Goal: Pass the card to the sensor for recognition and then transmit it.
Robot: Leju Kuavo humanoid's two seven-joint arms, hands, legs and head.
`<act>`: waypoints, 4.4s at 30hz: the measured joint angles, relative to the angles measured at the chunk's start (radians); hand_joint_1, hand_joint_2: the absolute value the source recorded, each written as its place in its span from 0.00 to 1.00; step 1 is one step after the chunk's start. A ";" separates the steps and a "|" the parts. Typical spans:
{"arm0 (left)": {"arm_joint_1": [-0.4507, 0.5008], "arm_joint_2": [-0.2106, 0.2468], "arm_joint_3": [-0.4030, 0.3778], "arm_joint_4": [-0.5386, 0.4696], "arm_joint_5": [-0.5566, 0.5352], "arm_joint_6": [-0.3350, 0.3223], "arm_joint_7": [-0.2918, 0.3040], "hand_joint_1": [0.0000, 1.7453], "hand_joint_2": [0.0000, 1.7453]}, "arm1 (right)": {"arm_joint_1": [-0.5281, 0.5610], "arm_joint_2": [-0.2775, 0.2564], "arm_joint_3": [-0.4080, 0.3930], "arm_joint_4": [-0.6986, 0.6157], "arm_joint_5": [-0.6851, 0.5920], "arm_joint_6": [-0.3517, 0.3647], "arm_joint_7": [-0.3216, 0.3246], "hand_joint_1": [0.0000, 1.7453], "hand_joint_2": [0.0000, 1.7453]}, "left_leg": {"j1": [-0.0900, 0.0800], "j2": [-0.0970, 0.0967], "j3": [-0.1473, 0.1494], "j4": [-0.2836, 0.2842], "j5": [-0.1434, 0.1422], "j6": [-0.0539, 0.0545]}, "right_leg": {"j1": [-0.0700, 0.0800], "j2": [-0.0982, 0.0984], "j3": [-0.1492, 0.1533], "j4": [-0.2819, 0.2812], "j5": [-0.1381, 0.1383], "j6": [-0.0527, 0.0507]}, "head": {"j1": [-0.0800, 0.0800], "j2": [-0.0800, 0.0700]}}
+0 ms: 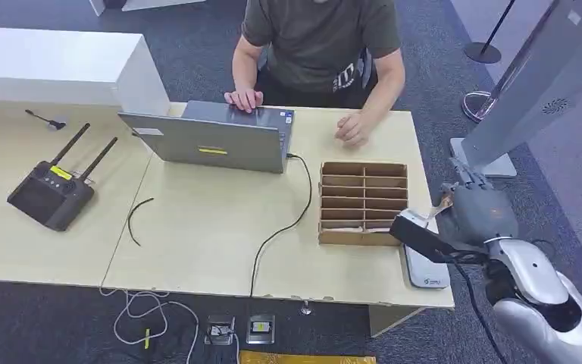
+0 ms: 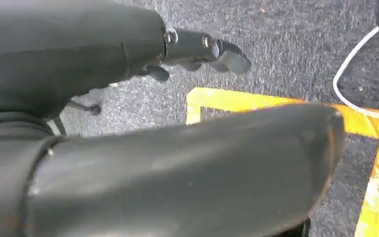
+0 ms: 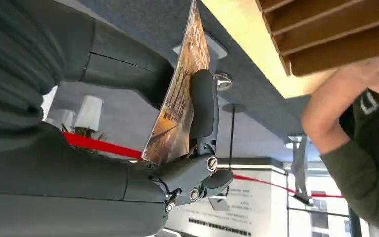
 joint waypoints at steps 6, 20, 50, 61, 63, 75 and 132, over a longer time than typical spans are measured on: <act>0.000 -0.002 0.001 0.005 0.008 0.001 -0.006 0.00 0.00 | 0.019 0.022 0.003 0.080 -0.005 -0.038 -0.028 1.00 1.00 | 0.000 0.000 0.000 0.000 0.000 0.000 | 0.000 0.000 0.000 0.000 0.000 0.000 | 0.000 0.000; 0.000 -0.009 0.002 0.006 -0.002 0.001 0.001 0.00 0.00 | 0.066 0.052 -0.003 0.189 -0.036 -0.069 -0.048 1.00 1.00 | 0.000 0.000 0.000 0.000 0.000 0.000 | 0.000 0.000 0.000 0.000 0.000 0.000 | 0.000 0.000; 0.000 -0.008 0.002 0.014 -0.045 -0.005 0.018 0.00 0.00 | 0.138 0.090 -0.016 0.337 -0.144 -0.151 -0.079 1.00 1.00 | 0.000 0.001 0.001 0.000 0.000 0.000 | 0.000 0.001 0.000 0.000 0.000 0.000 | 0.000 0.000; -0.005 0.000 0.002 0.014 -0.071 -0.004 0.025 0.00 0.00 | 0.131 0.096 0.015 0.373 -0.197 -0.225 -0.075 1.00 1.00 | 0.000 0.001 0.001 0.000 0.000 0.000 | 0.000 0.001 0.001 0.000 0.000 0.000 | 0.000 0.000; -0.006 0.003 0.002 0.014 -0.072 -0.004 0.025 0.00 0.00 | 0.126 0.096 0.023 0.376 -0.197 -0.233 -0.074 1.00 1.00 | 0.000 0.001 0.001 0.000 0.000 -0.001 | 0.000 0.001 0.001 0.000 0.000 0.000 | 0.000 0.000; -0.008 0.010 0.002 0.014 -0.106 -0.007 0.025 0.00 0.00 | 0.041 0.061 0.034 0.274 -0.071 -0.201 0.013 1.00 1.00 | 0.000 0.001 0.001 0.000 0.001 -0.002 | 0.000 0.001 0.000 0.000 0.001 0.000 | 0.000 0.000; -0.062 -0.005 0.000 0.014 -0.263 -0.023 0.077 0.00 0.00 | -0.141 0.187 0.086 0.210 -0.006 -0.140 -0.053 0.61 1.00 | 0.002 0.001 0.000 0.000 0.002 -0.002 | 0.002 0.001 -0.001 0.001 0.001 0.000 | 0.000 0.000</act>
